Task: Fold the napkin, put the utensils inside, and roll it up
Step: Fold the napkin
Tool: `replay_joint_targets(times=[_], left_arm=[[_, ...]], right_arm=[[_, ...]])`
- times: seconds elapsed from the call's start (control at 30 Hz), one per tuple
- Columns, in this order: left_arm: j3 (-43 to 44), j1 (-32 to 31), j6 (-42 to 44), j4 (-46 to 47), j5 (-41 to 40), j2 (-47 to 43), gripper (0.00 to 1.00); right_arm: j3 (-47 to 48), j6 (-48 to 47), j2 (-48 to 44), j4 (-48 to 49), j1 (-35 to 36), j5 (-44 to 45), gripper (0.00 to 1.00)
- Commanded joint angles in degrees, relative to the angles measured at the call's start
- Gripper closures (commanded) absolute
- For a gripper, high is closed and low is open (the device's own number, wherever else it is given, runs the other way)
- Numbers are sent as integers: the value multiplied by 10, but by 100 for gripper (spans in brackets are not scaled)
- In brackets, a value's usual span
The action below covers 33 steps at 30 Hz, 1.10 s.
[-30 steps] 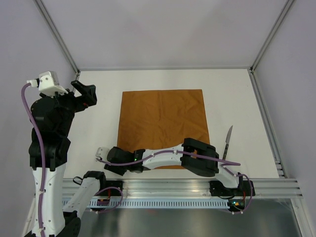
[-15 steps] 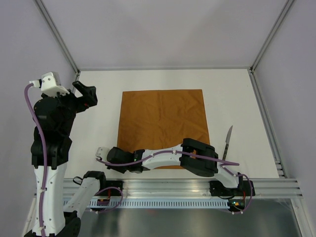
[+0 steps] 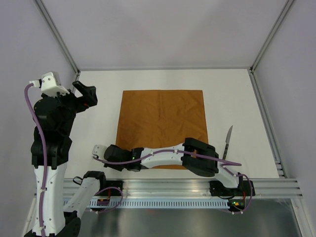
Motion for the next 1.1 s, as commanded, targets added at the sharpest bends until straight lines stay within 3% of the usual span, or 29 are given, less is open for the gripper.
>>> replay_joint_targets(times=[0.0,0.4,1.07], left_arm=[[-5,2,0,9,-10,-1,0],[-21,2,-16,28,6,10,0],[-46,2,-36,73,37,43,0]], right_arm=[[23,-15,-44,-9,0,20,93],[-26,-33,-117,-10,-77,35,99],[-137,-45,-217,6,-359,-3,99]])
